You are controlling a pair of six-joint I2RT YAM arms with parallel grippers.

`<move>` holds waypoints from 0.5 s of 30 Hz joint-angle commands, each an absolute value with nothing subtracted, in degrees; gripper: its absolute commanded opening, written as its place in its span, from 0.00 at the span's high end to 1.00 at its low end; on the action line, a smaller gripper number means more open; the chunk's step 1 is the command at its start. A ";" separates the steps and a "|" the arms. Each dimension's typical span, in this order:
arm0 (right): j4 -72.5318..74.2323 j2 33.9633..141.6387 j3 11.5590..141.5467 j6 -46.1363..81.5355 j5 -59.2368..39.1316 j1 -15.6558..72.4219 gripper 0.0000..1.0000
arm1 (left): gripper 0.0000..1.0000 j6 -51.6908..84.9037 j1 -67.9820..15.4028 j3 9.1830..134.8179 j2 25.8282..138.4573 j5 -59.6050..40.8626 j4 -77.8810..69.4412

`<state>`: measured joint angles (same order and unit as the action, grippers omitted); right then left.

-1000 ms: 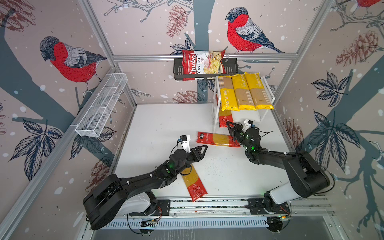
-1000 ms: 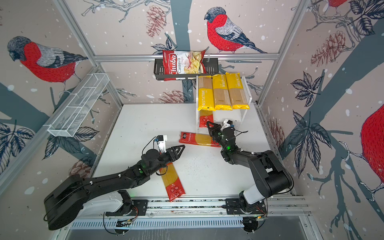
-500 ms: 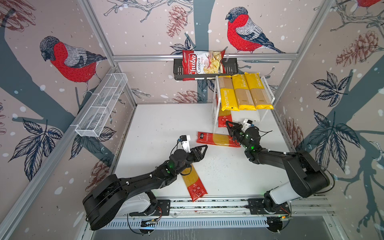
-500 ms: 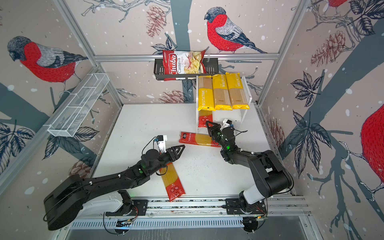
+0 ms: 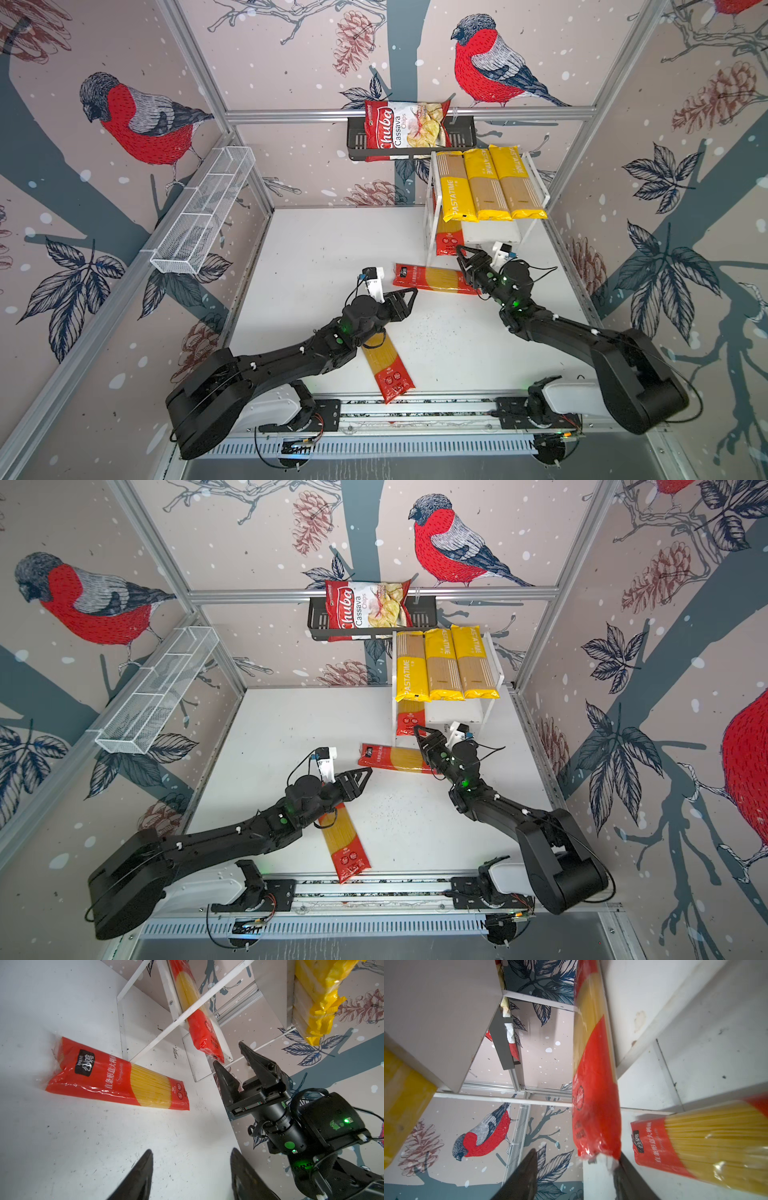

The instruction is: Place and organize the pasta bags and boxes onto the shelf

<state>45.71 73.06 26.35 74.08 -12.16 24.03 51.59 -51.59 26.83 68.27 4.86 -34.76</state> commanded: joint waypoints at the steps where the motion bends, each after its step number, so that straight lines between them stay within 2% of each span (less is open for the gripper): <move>1: 33.47 67.85 25.14 66.75 -11.43 23.65 0.42 | 0.41 45.98 -53.11 27.99 69.50 7.65 -32.26; 4: 20.63 63.81 24.69 60.59 -9.81 22.54 0.48 | 0.41 45.53 -54.54 27.00 71.17 7.21 -36.37; 8: 15.78 62.97 21.61 54.19 -11.86 19.37 0.62 | 0.41 45.74 -56.31 25.82 74.85 6.82 -41.12; 12: 9.62 66.36 23.15 47.83 -12.83 15.39 0.62 | 0.41 46.61 -56.95 26.27 78.48 6.24 -43.16; 15: 7.33 69.13 24.93 45.03 -11.04 13.48 0.57 | 0.41 47.31 -56.95 26.28 78.71 7.65 -41.35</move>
